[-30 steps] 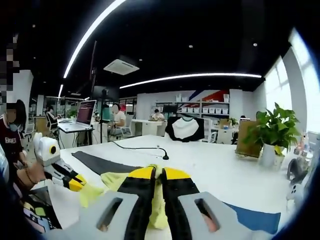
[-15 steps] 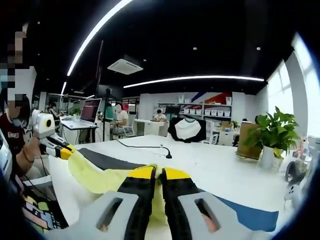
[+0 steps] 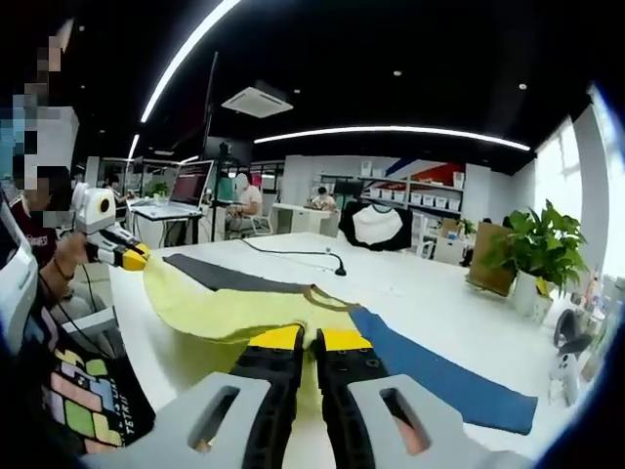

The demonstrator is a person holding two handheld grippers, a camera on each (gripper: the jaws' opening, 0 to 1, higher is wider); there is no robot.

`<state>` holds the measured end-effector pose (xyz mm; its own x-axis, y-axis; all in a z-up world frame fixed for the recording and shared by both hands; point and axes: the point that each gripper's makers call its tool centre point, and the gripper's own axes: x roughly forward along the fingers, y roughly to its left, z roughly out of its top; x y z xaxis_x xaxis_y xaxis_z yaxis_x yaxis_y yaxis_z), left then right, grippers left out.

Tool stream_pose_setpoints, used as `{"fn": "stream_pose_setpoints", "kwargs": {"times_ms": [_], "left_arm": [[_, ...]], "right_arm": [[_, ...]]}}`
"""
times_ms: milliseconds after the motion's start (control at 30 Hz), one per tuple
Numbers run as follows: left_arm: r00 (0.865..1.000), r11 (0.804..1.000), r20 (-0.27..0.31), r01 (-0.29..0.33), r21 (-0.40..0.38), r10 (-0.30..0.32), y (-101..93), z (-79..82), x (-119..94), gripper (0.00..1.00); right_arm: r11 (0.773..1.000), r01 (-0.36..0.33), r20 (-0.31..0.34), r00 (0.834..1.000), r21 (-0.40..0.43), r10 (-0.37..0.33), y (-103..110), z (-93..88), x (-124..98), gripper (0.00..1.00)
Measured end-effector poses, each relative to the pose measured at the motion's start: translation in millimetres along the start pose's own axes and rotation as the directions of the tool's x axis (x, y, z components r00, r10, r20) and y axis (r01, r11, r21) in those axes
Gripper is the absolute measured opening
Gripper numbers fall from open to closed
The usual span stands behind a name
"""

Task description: Fold the garment on the visible template until the final outline fits inside the template.

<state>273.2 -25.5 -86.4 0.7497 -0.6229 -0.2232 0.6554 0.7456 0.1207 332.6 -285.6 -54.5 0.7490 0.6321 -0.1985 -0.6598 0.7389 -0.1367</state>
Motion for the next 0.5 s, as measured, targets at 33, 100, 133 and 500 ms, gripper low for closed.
{"fn": "stream_pose_setpoints", "kwargs": {"times_ms": [33,100,133,500], "left_arm": [[1.0,1.0,-0.008,-0.002,0.005,0.002,0.5,-2.5,-1.1,0.06],[1.0,1.0,-0.027,-0.005,0.007,0.005,0.8,-7.6,-3.4,0.06],[0.999,1.0,-0.039,-0.003,0.013,0.003,-0.5,-10.7,-5.1,0.06],[0.996,0.998,-0.081,0.043,0.045,-0.039,-8.6,-22.2,-15.4,0.05]], "right_arm": [[1.0,-0.011,-0.016,1.0,-0.001,0.011,2.6,-4.0,-2.4,0.03],[1.0,-0.025,-0.037,0.999,0.001,0.025,6.9,-9.6,-6.2,0.03],[1.0,-0.028,-0.044,0.999,-0.007,0.027,8.0,-11.6,-7.9,0.03],[0.99,-0.015,-0.152,0.988,-0.141,-0.007,7.5,-33.1,-25.0,0.03]]}}
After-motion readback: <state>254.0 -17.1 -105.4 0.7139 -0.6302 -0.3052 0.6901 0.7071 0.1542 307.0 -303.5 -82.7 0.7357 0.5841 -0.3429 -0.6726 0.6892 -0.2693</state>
